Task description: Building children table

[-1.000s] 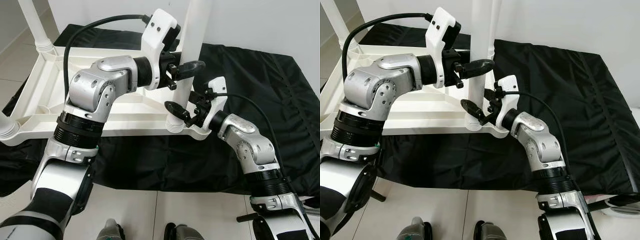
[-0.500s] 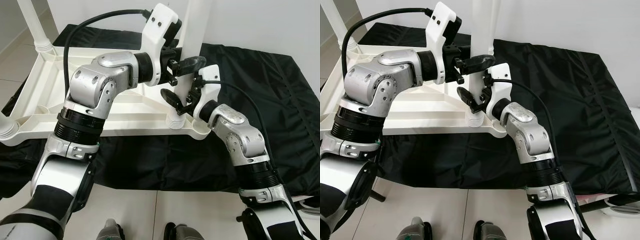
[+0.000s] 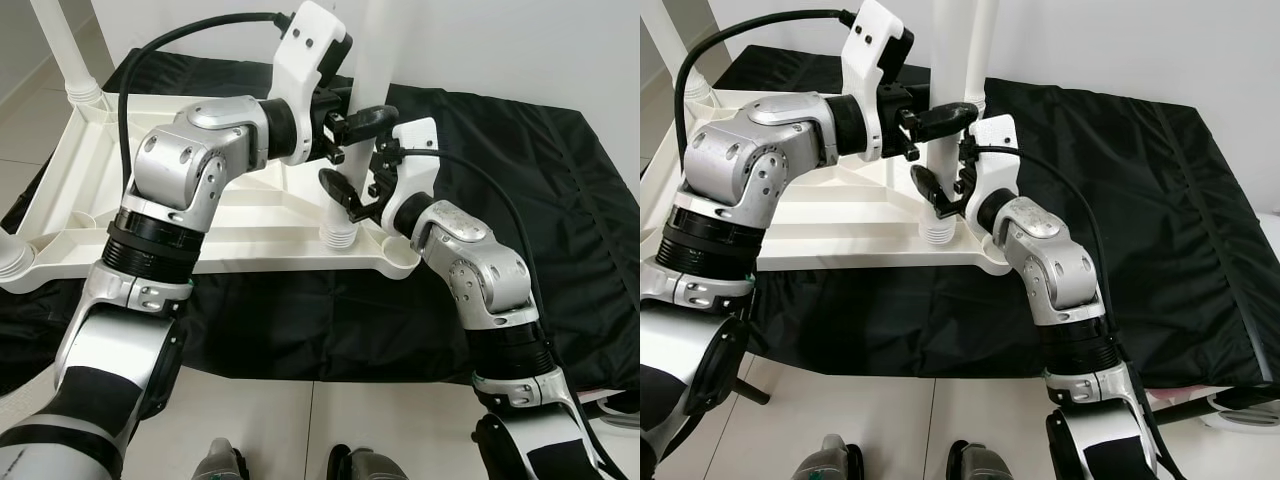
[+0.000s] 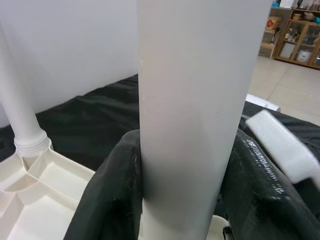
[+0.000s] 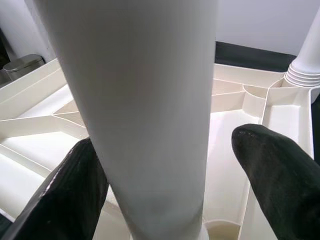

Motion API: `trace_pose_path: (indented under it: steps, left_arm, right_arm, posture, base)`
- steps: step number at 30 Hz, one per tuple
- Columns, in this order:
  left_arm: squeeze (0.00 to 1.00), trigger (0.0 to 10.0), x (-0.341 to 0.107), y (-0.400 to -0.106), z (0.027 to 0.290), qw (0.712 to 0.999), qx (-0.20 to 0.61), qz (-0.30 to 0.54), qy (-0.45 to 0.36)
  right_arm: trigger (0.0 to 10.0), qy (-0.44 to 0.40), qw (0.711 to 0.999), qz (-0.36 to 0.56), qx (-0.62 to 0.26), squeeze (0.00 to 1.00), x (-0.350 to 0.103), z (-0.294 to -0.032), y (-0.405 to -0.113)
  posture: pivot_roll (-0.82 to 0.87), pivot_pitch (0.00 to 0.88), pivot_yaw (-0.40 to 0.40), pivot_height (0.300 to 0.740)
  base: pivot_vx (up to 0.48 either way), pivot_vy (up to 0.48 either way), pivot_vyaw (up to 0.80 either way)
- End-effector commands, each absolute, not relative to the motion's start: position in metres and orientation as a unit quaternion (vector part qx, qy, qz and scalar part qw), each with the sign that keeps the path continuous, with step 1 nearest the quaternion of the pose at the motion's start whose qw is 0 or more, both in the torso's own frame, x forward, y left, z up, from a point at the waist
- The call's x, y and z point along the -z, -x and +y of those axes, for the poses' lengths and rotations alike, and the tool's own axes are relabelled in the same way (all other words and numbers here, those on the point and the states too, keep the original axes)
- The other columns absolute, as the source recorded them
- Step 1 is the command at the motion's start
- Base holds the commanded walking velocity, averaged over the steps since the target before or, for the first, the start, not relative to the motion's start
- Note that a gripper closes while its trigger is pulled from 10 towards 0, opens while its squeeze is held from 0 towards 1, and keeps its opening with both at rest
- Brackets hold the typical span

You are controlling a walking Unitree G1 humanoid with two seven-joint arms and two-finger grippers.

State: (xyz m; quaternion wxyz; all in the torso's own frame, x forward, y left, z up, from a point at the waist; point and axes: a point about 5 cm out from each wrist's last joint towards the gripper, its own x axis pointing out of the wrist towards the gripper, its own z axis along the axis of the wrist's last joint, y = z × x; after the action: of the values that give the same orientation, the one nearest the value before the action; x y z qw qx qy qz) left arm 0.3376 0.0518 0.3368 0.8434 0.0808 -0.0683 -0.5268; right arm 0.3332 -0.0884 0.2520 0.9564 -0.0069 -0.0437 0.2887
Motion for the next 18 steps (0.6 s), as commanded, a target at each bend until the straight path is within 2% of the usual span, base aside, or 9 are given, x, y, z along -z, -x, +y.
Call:
trace_pose_path:
  steps: [1,5,6,8,9,14,15,16,18]
  left_arm:
    - [0.00,10.0,-0.3450,-0.3361,0.0477,0.838,0.531,-0.085,-0.093]
    - [0.00,10.0,-0.3458,-0.3365,0.0476,0.838,0.531,-0.087,-0.094]
    - [0.00,10.0,-0.3465,-0.3366,0.0476,0.838,0.531,-0.088,-0.095]
    - [0.00,10.0,-0.3469,-0.3369,0.0475,0.837,0.531,-0.089,-0.095]
    - [0.00,10.0,-0.3473,-0.3370,0.0474,0.837,0.531,-0.089,-0.095]
    - [0.00,10.0,-0.3479,-0.3367,0.0470,0.836,0.532,-0.091,-0.096]
    - [0.00,10.0,-0.3478,-0.3366,0.0468,0.836,0.533,-0.091,-0.096]
    - [0.00,10.0,-0.3478,-0.3366,0.0468,0.836,0.533,-0.091,-0.096]
    - [0.00,10.0,-0.3473,-0.3364,0.0464,0.835,0.534,-0.091,-0.095]
  right_arm:
    - [6.2,0.004,0.957,-0.042,-0.287,0.00,-0.2545,-0.0881,-0.3314]
    - [6.2,0.003,0.957,-0.038,-0.287,0.00,-0.2539,-0.0872,-0.3306]
    - [7.3,0.003,0.957,-0.035,-0.287,0.00,-0.2527,-0.0867,-0.3306]
    - [6.8,0.002,0.957,-0.032,-0.287,0.00,-0.2519,-0.0865,-0.3305]
    - [4.9,0.002,0.957,-0.031,-0.287,0.00,-0.2514,-0.0864,-0.3305]
    - [4.9,0.004,0.958,-0.031,-0.286,0.00,-0.2518,-0.0867,-0.3306]
    - [2.7,0.004,0.958,-0.032,-0.286,0.00,-0.2523,-0.0868,-0.3306]
    - [2.7,0.004,0.958,-0.032,-0.286,0.00,-0.2523,-0.0868,-0.3306]
    - [0.0,0.001,0.958,-0.032,-0.284,0.00,-0.2530,-0.0871,-0.3309]
  posture:
    - [-0.01,0.105,-0.073,0.740]
    - [-0.01,0.105,-0.073,0.740]
    - [-0.01,0.103,-0.075,0.740]
    - [-0.01,0.104,-0.075,0.740]
    - [-0.01,0.104,-0.075,0.740]
    - [-0.01,0.105,-0.074,0.740]
    - [-0.01,0.107,-0.074,0.740]
    - [-0.01,0.107,-0.074,0.740]
    - [-0.01,0.108,-0.073,0.740]
  base:
    - [0.000,0.000,0.00]
    - [0.000,0.000,0.00]
    - [0.000,0.000,0.00]
    - [0.000,0.000,0.00]
    - [0.000,0.000,0.00]
    - [0.000,0.000,0.00]
    - [0.000,0.000,0.00]
    - [0.000,0.000,0.00]
    - [0.000,0.000,0.00]
